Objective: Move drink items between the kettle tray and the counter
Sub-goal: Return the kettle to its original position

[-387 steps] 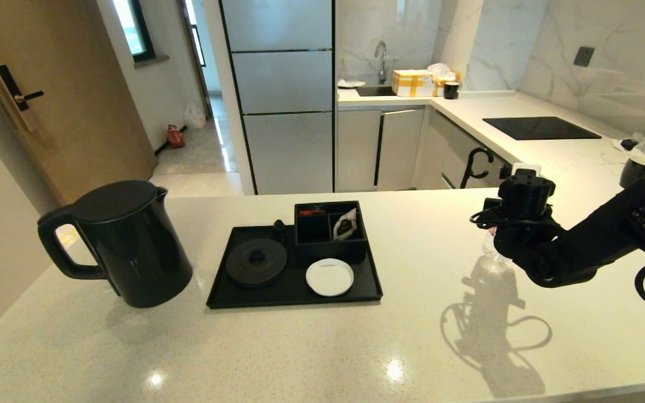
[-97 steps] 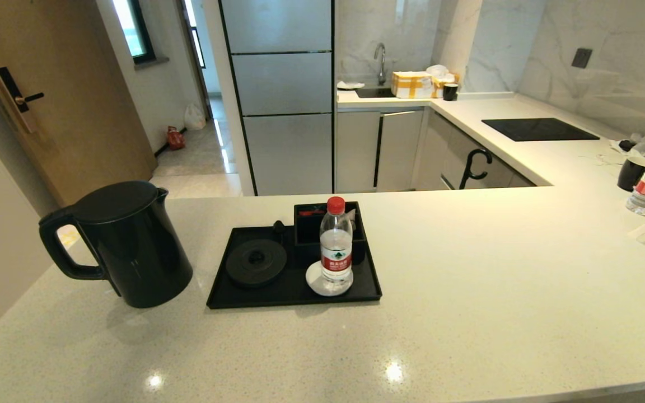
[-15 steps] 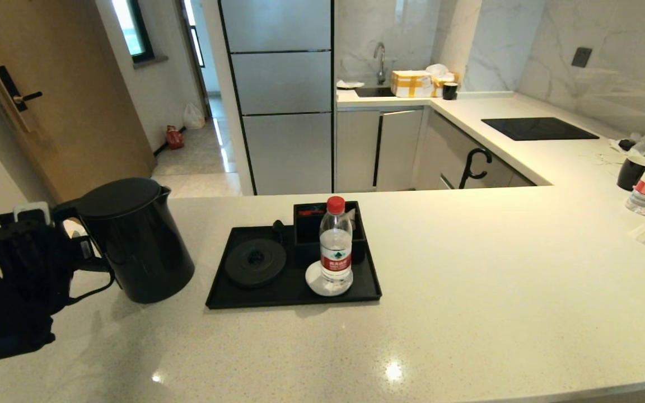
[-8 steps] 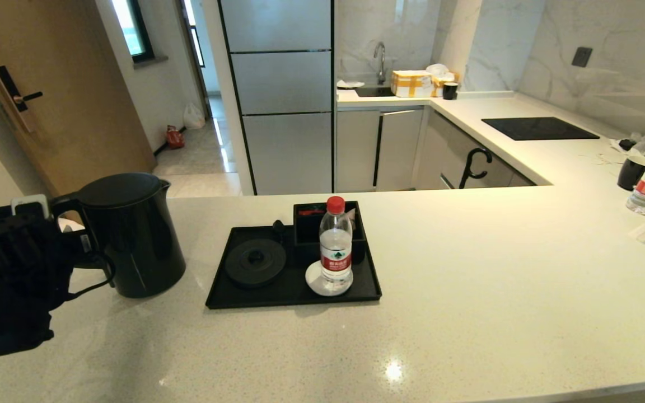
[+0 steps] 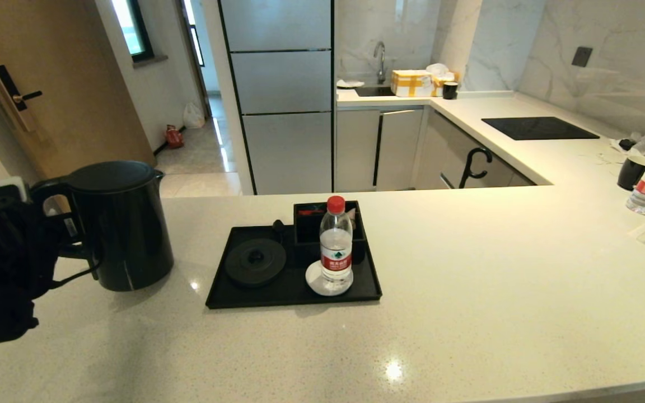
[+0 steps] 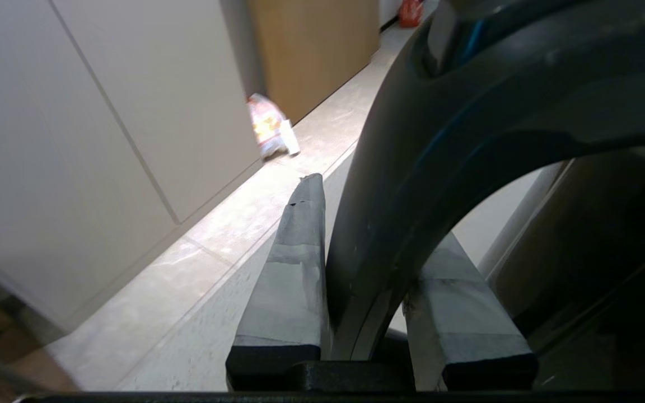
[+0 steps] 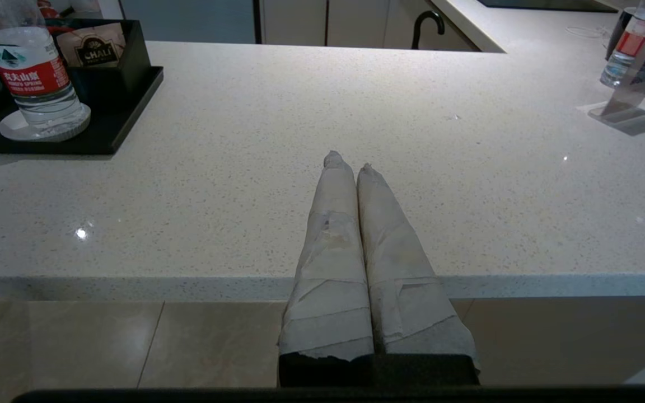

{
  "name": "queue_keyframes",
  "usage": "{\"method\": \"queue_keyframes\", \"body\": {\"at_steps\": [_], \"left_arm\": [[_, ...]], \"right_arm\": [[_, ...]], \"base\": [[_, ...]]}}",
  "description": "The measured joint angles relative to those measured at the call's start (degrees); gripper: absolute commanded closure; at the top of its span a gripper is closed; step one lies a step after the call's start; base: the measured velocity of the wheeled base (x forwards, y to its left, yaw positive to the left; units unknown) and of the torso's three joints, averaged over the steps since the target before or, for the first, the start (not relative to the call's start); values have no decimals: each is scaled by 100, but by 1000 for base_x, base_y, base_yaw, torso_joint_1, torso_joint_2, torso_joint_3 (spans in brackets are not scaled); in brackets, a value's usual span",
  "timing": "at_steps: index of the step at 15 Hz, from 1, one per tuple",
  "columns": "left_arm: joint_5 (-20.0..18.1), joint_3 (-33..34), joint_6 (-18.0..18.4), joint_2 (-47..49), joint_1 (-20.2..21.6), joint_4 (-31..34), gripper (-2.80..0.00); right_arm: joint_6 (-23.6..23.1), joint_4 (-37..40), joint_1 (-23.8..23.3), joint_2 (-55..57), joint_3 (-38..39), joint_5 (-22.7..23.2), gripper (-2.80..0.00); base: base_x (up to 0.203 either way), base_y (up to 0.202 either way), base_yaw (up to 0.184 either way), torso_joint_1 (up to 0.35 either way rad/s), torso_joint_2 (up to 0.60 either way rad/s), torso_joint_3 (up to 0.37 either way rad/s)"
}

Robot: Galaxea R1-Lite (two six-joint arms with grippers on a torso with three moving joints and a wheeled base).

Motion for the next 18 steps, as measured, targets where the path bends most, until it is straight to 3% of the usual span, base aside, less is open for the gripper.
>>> {"method": "queue_keyframes", "body": {"at_steps": [4, 7, 11, 15, 18], "left_arm": [[-307, -364, -350, -630, -103, 1086, 0], [-459, -532, -496, -887, -200, 1437, 0], [-1107, -1163, -843, -1312, -949, 2955, 0], [-1136, -1656, -831, -1067, -1659, 3187, 0], [-1124, -1834, -813, -840, -1861, 3183, 0]], "right_arm": [[0, 0, 4, 0, 0, 1, 0], [0, 0, 0, 0, 0, 0, 0], [2, 2, 0, 0, 0, 0, 0], [0, 0, -5, 0, 0, 0, 0], [0, 1, 4, 0, 2, -1, 0]], "base": [[0, 0, 0, 0, 0, 0], [0, 0, 0, 0, 0, 0], [0, 0, 0, 0, 0, 0], [0, 0, 0, 0, 0, 0], [0, 0, 0, 0, 0, 0]]}}
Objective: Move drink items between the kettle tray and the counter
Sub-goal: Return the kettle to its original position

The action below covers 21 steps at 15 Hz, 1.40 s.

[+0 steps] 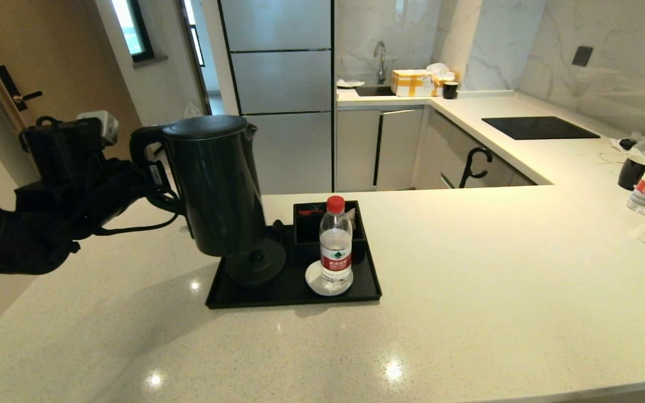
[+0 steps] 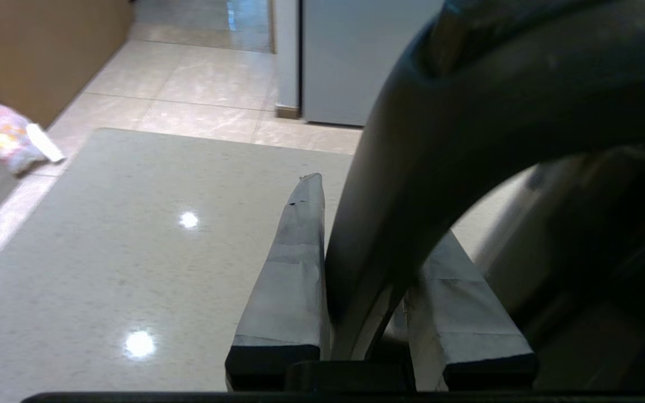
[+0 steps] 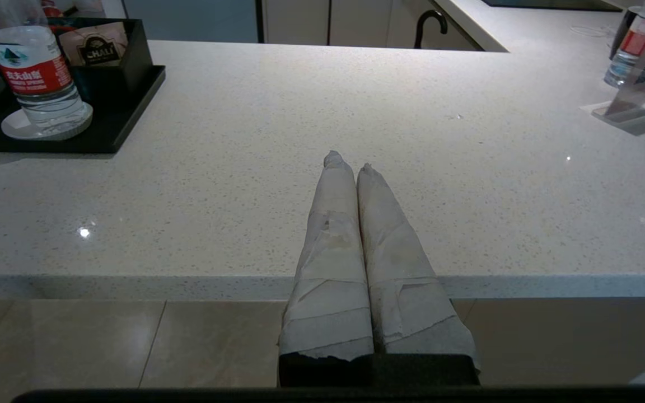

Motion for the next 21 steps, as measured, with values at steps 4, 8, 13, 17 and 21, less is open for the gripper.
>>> {"method": "queue_keyframes", "body": {"at_steps": [4, 8, 13, 17, 21], "left_arm": [[-175, -104, 253, 720, -119, -162, 0], [-440, -32, 455, 1252, -106, -607, 0], [-488, 88, 492, 1404, -125, -690, 0], [-545, 275, 690, 1282, -149, -670, 0], [-542, 504, 1244, 1202, -189, -695, 0]], "right_arm": [[1, 2, -5, 0, 0, 2, 0], [0, -1, -4, 0, 0, 1, 0], [2, 2, -4, 0, -2, 0, 0], [0, -1, -4, 0, 0, 6, 0], [0, -1, -4, 0, 0, 3, 0]], "base": [[0, 0, 0, 0, 0, 0], [0, 0, 0, 0, 0, 0], [0, 0, 0, 0, 0, 0], [0, 0, 0, 0, 0, 0], [0, 0, 0, 0, 0, 0]]}}
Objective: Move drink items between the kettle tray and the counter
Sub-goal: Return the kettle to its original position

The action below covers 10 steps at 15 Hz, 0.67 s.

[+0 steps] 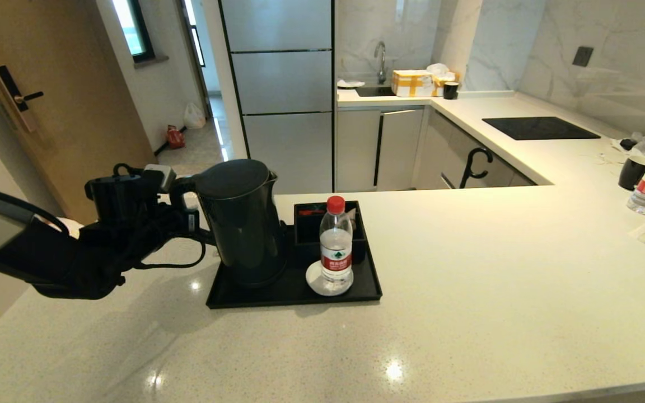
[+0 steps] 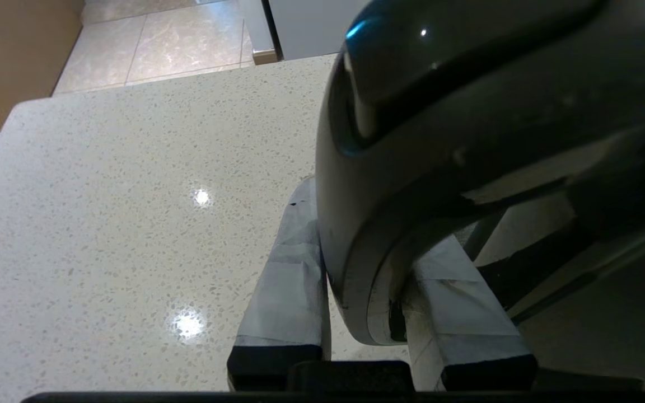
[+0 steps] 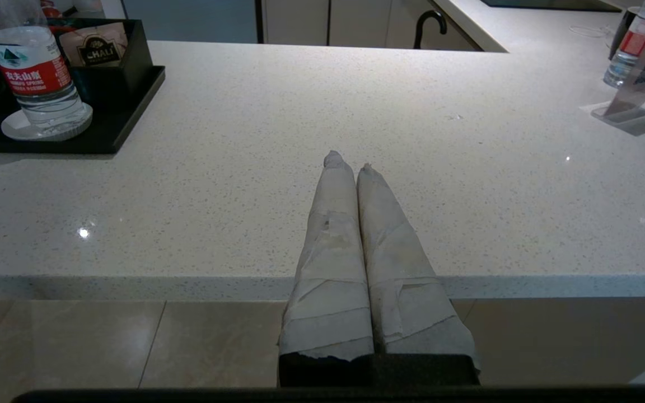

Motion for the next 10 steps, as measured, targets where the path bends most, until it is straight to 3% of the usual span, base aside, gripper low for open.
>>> {"method": "queue_keyframes", "body": {"at_steps": [10], "left_arm": [[71, -369, 20, -12, -126, 419, 0]], "right_arm": [[2, 0, 0, 0, 0, -2, 0]], "base": [[0, 0, 0, 0, 0, 0]]}}
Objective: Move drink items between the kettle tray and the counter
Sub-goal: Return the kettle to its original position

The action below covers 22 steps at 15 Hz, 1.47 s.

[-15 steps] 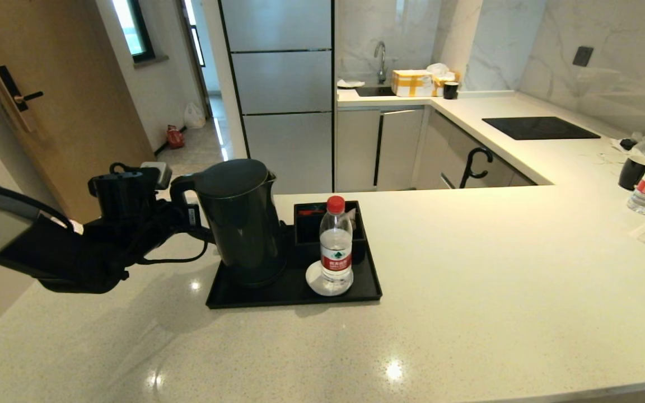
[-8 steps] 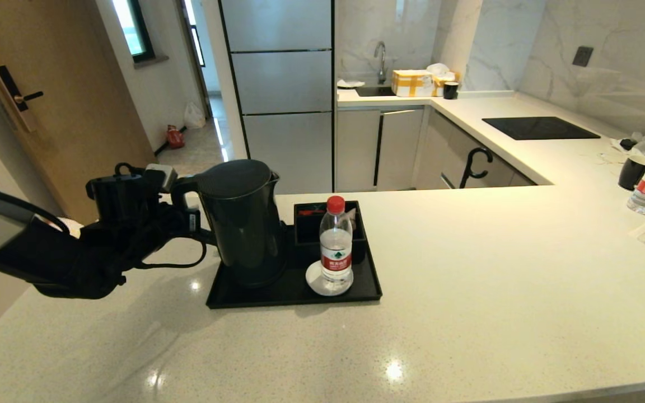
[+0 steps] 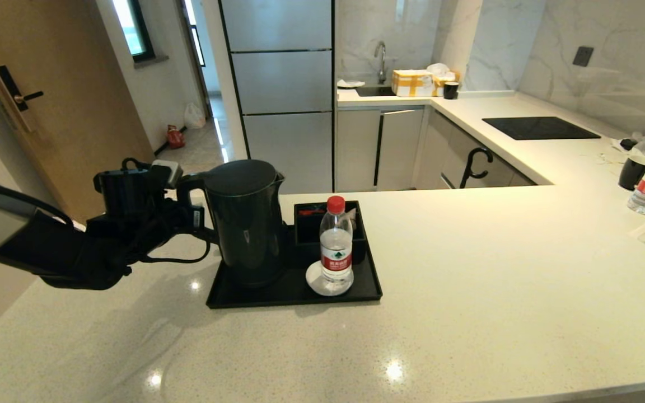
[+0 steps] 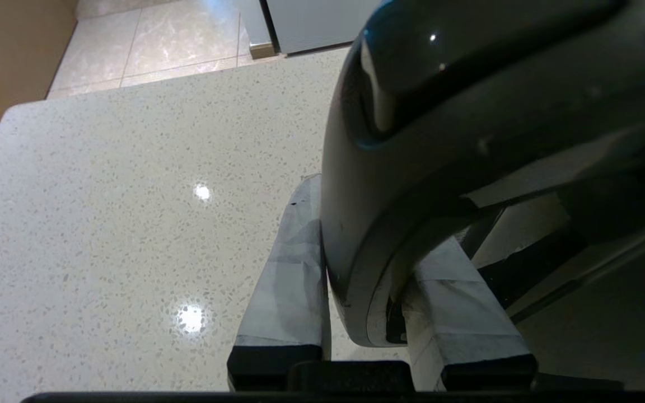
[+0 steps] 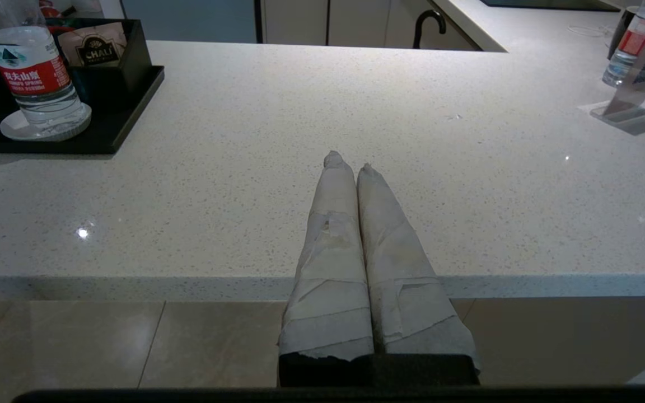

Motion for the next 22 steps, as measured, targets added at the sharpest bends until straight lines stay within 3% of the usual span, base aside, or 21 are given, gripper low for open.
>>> {"method": "queue_keyframes", "body": {"at_steps": [16, 17, 22], "left_arm": [[2, 379, -157, -292, -73, -50, 0], [6, 405, -157, -294, -70, -53, -280], [-7, 430, -168, -329, -67, -42, -280]], "right_arm": [[-2, 0, 0, 0, -4, 0, 0], [-2, 2, 0, 0, -4, 0, 0], [0, 1, 0, 0, -4, 0, 0]], "base": [[0, 0, 0, 0, 0, 0], [0, 0, 0, 0, 0, 0], [0, 0, 0, 0, 0, 0]]}}
